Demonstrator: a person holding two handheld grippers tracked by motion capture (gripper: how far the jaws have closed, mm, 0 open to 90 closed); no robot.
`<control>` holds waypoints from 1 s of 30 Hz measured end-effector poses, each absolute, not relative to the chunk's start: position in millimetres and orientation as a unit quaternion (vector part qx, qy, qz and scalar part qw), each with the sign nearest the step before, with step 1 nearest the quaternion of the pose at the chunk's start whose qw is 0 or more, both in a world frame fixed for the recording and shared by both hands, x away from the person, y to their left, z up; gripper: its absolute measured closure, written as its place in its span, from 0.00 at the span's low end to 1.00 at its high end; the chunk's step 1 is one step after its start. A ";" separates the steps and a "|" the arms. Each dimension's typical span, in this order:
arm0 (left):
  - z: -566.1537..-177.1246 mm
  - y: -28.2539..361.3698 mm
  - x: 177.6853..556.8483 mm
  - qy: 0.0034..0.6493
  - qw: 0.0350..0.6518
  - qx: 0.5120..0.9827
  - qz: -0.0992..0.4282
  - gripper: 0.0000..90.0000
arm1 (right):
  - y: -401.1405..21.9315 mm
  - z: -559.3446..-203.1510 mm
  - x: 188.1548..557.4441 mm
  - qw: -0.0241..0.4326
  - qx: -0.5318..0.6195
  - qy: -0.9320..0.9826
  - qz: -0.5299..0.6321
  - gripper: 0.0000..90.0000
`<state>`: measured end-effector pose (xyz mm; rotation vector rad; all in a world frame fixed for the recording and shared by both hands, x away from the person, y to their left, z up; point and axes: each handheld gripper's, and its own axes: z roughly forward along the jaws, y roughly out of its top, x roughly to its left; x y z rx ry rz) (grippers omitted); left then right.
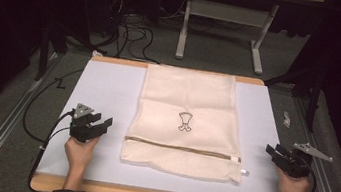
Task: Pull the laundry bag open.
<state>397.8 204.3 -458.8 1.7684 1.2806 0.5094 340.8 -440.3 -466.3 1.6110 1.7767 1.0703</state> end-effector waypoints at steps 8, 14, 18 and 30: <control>-464.3 202.1 402.1 0.514 0.430 0.712 0.208 0.52 | -438.7 -469.9 343.1 0.257 0.596 0.657 0.384 0.60; -467.4 200.8 405.1 0.517 0.428 0.712 0.207 0.51 | -437.2 -470.1 344.0 0.263 0.594 0.659 0.379 0.60; -468.8 199.8 405.8 0.518 0.425 0.711 0.211 0.51 | -436.7 -469.8 344.4 0.265 0.596 0.657 0.378 0.60; -473.5 196.3 407.5 0.518 0.419 0.713 0.219 0.51 | -433.4 -471.0 344.9 0.267 0.596 0.658 0.375 0.60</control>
